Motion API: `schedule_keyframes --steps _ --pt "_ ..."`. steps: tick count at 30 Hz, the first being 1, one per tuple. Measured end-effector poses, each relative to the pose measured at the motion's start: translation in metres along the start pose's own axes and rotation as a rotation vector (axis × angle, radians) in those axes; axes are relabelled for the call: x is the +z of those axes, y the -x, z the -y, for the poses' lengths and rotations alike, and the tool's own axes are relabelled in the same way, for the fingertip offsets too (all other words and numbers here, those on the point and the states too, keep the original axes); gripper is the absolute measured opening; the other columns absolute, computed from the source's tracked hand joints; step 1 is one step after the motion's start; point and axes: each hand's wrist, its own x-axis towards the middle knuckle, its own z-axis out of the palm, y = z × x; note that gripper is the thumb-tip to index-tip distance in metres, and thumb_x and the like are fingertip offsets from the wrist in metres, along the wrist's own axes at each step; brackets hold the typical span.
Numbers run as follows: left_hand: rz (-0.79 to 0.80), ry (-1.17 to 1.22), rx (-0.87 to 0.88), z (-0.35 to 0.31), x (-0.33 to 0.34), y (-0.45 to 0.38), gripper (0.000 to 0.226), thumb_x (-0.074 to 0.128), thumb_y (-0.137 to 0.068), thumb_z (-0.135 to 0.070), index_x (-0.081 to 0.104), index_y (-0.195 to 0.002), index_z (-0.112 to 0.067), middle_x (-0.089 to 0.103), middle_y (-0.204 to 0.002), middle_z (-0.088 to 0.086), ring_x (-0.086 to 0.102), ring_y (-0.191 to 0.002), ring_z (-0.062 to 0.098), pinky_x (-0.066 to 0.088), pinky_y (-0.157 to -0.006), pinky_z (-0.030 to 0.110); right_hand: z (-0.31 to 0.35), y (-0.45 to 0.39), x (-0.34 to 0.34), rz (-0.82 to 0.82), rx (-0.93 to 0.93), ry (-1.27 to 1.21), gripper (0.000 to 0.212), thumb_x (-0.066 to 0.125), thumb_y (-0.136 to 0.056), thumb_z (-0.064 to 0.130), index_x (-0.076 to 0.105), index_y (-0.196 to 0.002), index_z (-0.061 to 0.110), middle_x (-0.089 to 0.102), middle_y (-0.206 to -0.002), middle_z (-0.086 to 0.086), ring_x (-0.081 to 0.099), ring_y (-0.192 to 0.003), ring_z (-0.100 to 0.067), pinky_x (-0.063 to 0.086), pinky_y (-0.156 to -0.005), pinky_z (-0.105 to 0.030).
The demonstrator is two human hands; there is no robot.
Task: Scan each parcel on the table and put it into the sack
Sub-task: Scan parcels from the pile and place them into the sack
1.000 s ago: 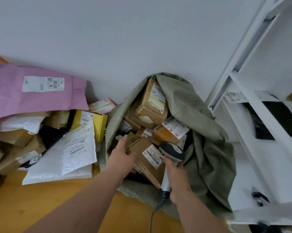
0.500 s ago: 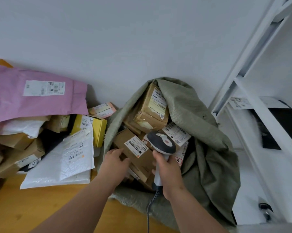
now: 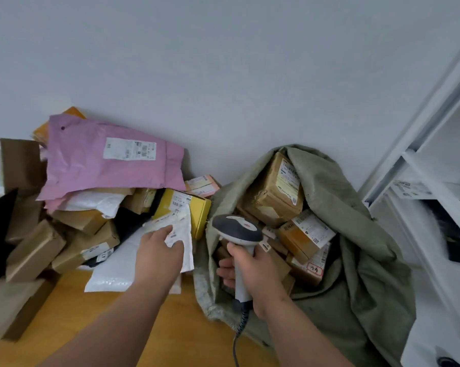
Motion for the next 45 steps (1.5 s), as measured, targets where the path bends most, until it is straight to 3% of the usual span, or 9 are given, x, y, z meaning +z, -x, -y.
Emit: schedule_keyframes --steps 5,9,14,23,29,32,38,41,45 --pt "-0.035 0.015 -0.019 0.035 -0.068 -0.026 0.051 0.053 -0.093 -0.019 0.048 -0.143 -0.022 0.047 -0.141 0.007 0.062 -0.079 0.025 0.048 -0.060 0.029 0.007 0.006 0.077 0.020 -0.037 0.036 0.012 0.068 -0.092 0.027 0.066 -0.098 0.016 0.075 -0.093 -0.019 0.075 -0.080 -0.027 0.059 -0.082 -0.046" --pt "-0.055 -0.063 -0.036 0.065 -0.132 -0.055 0.038 0.049 -0.084 -0.033 0.061 -0.119 -0.027 0.058 -0.120 0.008 0.058 -0.094 0.027 0.053 -0.081 0.045 0.002 0.007 0.149 0.053 -0.039 0.067 0.016 0.067 -0.093 0.027 0.066 -0.102 0.015 0.075 -0.093 -0.016 0.075 -0.084 -0.026 0.060 -0.079 -0.044" --pt "-0.040 -0.134 -0.171 0.112 -0.195 -0.086 0.055 0.057 -0.091 -0.032 0.045 -0.144 -0.025 0.040 -0.147 0.010 0.045 -0.126 0.035 0.043 -0.102 0.048 -0.015 0.006 0.227 0.095 0.002 0.059 0.015 0.067 -0.093 0.024 0.065 -0.103 0.013 0.075 -0.092 -0.018 0.075 -0.087 -0.030 0.059 -0.079 -0.043" --pt "0.190 -0.084 -0.374 0.182 -0.229 -0.125 0.077 0.065 -0.082 -0.042 0.032 -0.149 -0.027 0.036 -0.141 0.014 0.042 -0.125 0.042 0.039 -0.107 0.056 -0.038 -0.005 0.301 0.101 0.026 0.188 0.018 0.068 -0.089 0.031 0.066 -0.105 0.021 0.074 -0.099 -0.008 0.073 -0.091 -0.027 0.058 -0.064 -0.027" --pt "0.205 0.176 -0.550 0.205 -0.229 -0.142 0.080 0.072 -0.084 -0.041 0.029 -0.150 -0.023 0.042 -0.139 0.011 0.048 -0.112 0.031 0.043 -0.101 0.050 -0.042 -0.029 0.334 0.126 -0.046 0.333 0.032 0.068 -0.089 0.036 0.058 -0.119 0.033 0.070 -0.104 0.008 0.069 -0.089 -0.005 0.059 -0.086 -0.037" --pt "0.191 0.304 -0.589 0.213 -0.226 -0.148 0.074 0.070 -0.089 -0.030 0.029 -0.149 -0.015 0.048 -0.130 0.011 0.043 -0.097 0.022 0.039 -0.085 0.038 -0.046 -0.044 0.351 0.155 -0.043 0.321 0.020 0.070 -0.086 0.038 0.058 -0.101 0.042 0.068 -0.107 0.007 0.067 -0.100 -0.014 0.056 -0.094 -0.043" --pt "0.123 0.327 -0.590 0.223 -0.227 -0.157 0.068 0.059 -0.092 -0.018 0.025 -0.151 -0.017 0.051 -0.111 0.006 0.052 -0.100 0.028 0.042 -0.084 0.041 -0.046 -0.057 0.373 0.240 0.014 0.341 0.026 0.066 -0.091 0.036 0.059 -0.115 0.034 0.066 -0.114 0.008 0.060 -0.106 -0.011 0.046 -0.079 -0.025" --pt "0.164 0.313 -0.565 0.217 -0.228 -0.154 0.076 0.063 -0.090 -0.018 0.020 -0.153 -0.024 0.055 -0.121 0.009 0.056 -0.111 0.032 0.047 -0.080 0.040 -0.048 -0.054 0.375 0.245 0.032 0.332 0.032 0.066 -0.091 0.036 0.060 -0.122 0.029 0.065 -0.114 0.009 0.060 -0.107 -0.013 0.045 -0.081 -0.026" --pt "0.168 0.343 -0.572 0.209 -0.226 -0.146 0.107 0.077 -0.082 -0.023 0.001 -0.156 -0.031 0.042 -0.149 0.014 0.051 -0.127 0.036 0.045 -0.103 0.052 -0.052 -0.046 0.366 0.268 0.039 0.295 0.038 0.067 -0.090 0.040 0.059 -0.126 0.032 0.065 -0.117 0.008 0.058 -0.108 -0.012 0.046 -0.087 -0.030"
